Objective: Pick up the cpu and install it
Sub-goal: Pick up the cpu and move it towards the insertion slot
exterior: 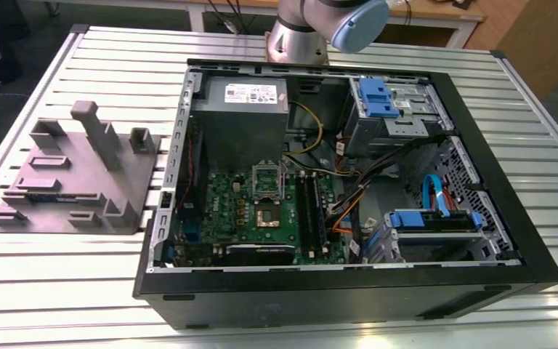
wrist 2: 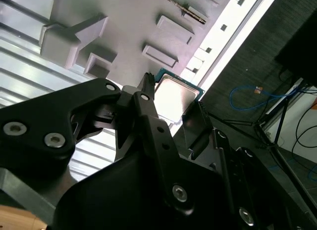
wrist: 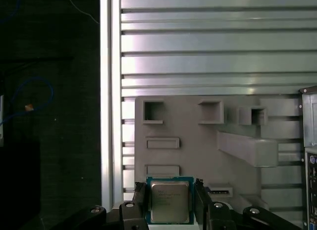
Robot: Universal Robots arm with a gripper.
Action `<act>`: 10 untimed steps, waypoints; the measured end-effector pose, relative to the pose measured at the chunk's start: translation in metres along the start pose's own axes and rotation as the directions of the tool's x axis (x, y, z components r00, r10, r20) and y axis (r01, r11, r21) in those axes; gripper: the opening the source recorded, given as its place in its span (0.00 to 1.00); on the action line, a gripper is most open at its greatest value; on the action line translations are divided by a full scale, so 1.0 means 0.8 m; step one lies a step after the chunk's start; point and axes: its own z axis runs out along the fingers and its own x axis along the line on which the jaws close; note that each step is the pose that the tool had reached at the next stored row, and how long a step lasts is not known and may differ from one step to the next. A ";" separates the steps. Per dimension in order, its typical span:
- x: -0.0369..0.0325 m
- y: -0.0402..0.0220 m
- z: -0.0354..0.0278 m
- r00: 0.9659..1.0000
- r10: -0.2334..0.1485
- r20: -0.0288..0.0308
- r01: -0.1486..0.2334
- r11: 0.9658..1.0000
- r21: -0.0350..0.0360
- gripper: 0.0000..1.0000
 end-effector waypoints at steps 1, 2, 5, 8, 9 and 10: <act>0.0000 0.0000 -0.0007 1.000 0.000 0.000 0.000 1.000 0.000 0.47; 0.0000 0.0000 -0.0009 1.000 0.000 0.000 0.000 1.000 0.000 0.47; -0.0028 0.0002 -0.0019 1.000 0.000 0.000 0.000 1.000 0.000 0.47; -0.0038 0.0003 -0.0020 1.000 0.000 0.000 0.000 1.000 0.000 0.47; -0.0043 0.0003 -0.0020 1.000 0.000 0.000 0.000 1.000 0.000 0.47; -0.0047 0.0003 -0.0019 1.000 0.000 0.000 0.000 1.000 0.000 0.47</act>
